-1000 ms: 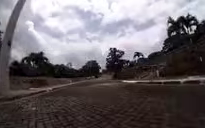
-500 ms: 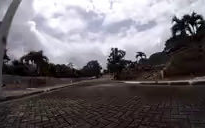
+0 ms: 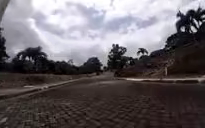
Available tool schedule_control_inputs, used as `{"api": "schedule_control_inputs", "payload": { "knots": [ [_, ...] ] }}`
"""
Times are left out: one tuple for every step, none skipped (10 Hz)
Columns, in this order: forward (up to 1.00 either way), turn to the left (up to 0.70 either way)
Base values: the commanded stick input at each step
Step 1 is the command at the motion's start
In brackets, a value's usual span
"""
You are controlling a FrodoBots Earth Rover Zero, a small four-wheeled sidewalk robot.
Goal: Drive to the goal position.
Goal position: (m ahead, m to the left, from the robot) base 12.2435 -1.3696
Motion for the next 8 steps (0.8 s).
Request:
{"api": "schedule_control_inputs", "payload": {
  "knots": [
    [0.85,0.00],
    [0.85,0.00],
    [0.85,0.00],
    [0.85,0.00],
    [0.85,0.00],
    [0.85,0.00],
    [0.85,0.00],
    [0.85,0.00]
  ]
}}
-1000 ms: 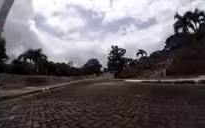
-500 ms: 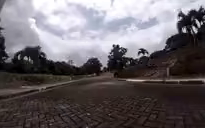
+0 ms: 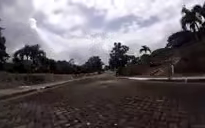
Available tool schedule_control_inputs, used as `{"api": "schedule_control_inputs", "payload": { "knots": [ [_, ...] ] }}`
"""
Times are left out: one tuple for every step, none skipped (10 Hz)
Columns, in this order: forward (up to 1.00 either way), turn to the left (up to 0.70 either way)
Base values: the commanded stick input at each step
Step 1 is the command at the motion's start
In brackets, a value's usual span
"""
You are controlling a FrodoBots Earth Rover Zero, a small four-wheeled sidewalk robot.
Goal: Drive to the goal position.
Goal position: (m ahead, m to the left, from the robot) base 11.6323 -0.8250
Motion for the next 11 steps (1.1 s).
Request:
{"api": "schedule_control_inputs", "payload": {
  "knots": [
    [0.85,0.00],
    [0.85,0.00],
    [0.85,0.00],
    [0.85,0.00],
    [0.85,0.00],
    [0.85,0.00],
    [0.85,0.00],
    [0.85,0.00],
    [0.85,0.00],
    [0.85,0.00],
    [0.85,0.00]
  ]
}}
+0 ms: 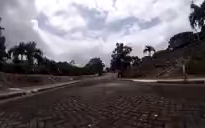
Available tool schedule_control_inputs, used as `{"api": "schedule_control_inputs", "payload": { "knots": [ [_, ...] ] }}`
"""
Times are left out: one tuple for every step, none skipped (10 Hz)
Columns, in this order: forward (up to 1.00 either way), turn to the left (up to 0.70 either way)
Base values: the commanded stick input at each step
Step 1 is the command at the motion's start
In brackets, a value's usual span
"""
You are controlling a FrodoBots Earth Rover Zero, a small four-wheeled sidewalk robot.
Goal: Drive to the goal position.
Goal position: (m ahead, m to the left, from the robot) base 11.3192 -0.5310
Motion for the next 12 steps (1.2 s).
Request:
{"api": "schedule_control_inputs", "payload": {
  "knots": [
    [0.85,0.00],
    [0.85,0.00],
    [0.85,0.00],
    [0.85,0.00],
    [0.85,0.00],
    [0.85,0.00],
    [0.85,0.00],
    [0.85,0.00],
    [0.85,0.00],
    [0.85,0.00],
    [0.85,0.00],
    [0.85,0.00]
  ]
}}
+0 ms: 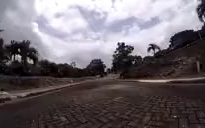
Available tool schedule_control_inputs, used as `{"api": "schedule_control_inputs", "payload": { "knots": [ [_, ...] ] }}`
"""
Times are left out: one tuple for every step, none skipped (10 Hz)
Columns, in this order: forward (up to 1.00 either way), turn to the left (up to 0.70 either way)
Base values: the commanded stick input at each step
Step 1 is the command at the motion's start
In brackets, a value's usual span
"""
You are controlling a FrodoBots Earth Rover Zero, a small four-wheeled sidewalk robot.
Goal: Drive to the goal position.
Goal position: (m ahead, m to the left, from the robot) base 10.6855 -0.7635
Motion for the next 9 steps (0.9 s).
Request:
{"api": "schedule_control_inputs", "payload": {
  "knots": [
    [0.85,0.00],
    [0.85,0.00],
    [0.85,0.00],
    [0.85,0.00],
    [0.85,0.00],
    [0.85,0.00],
    [0.85,0.00],
    [0.85,0.00],
    [0.85,-0.08]
  ]
}}
